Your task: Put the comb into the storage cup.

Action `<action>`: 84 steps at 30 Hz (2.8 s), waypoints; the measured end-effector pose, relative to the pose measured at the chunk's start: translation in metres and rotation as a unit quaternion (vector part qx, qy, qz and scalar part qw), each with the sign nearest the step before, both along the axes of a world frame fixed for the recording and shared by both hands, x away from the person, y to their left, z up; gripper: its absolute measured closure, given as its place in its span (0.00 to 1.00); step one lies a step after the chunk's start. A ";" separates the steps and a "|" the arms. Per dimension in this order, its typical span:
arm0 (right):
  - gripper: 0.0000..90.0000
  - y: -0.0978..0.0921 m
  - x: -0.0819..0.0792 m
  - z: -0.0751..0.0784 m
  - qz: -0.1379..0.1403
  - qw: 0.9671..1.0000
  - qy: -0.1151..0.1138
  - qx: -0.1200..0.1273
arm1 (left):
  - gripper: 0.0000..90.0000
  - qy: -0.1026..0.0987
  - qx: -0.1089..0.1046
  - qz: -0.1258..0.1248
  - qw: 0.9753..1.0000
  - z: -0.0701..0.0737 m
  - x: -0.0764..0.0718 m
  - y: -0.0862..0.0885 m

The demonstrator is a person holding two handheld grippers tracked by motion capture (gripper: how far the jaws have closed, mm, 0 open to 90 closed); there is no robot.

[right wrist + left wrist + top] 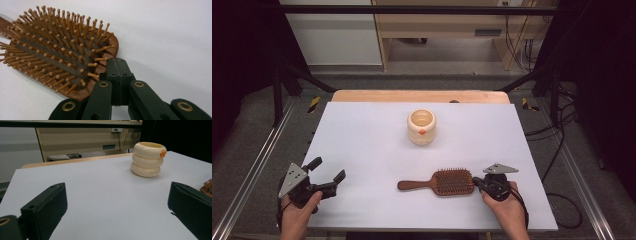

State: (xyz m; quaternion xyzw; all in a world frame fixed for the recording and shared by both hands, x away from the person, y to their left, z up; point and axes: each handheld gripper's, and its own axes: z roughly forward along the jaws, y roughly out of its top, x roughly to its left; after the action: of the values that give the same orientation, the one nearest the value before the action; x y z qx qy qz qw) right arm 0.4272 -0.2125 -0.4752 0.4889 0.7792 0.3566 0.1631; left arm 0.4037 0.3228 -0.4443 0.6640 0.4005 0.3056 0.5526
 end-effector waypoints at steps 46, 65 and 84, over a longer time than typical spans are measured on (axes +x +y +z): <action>1.00 0.042 0.008 0.003 0.046 0.999 -0.006 -0.022 | 0.03 0.000 0.003 0.000 1.000 0.000 0.000 0.001; 1.00 0.043 0.010 0.002 0.049 0.999 -0.005 -0.019 | 0.03 -0.002 0.002 0.004 1.000 0.000 0.000 0.003; 1.00 0.066 0.017 0.003 0.077 0.996 -0.014 -0.033 | 0.03 0.000 0.006 -0.001 1.000 0.000 0.000 0.000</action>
State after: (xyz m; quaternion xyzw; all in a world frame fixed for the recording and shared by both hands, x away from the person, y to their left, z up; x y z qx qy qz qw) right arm 0.4440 -0.1465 -0.4718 0.4165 0.8238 0.3488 0.1621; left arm 0.4037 0.3224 -0.4445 0.6677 0.3979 0.3074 0.5490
